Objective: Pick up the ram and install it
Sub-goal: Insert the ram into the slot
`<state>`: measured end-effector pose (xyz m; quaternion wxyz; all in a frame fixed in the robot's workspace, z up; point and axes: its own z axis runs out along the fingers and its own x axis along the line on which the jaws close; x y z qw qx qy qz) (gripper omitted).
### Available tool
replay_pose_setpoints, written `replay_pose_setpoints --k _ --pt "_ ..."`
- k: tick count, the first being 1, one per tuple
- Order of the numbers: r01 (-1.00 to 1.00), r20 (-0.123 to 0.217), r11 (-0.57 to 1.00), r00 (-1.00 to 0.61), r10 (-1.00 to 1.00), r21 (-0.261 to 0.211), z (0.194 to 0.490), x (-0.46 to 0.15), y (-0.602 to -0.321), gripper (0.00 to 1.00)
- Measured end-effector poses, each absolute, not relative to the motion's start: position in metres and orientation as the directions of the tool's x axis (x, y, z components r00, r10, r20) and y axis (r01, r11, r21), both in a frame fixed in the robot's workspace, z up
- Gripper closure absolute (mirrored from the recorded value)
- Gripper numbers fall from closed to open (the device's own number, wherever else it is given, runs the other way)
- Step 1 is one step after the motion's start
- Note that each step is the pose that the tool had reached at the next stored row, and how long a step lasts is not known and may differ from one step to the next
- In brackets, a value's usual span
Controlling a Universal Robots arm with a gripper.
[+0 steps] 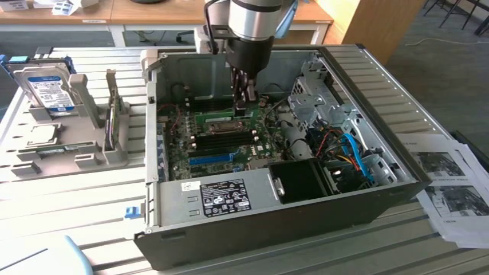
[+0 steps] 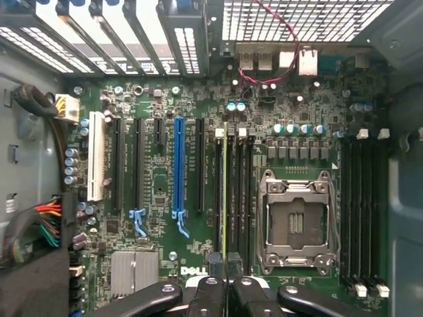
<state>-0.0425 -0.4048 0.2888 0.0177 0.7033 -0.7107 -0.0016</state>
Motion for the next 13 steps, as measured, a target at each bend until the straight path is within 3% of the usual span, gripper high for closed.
replay_pose_setpoints --k 13 --pt "-1.000 0.023 0.011 -0.010 -1.000 0.022 0.265 -0.042 -0.405 0.89"
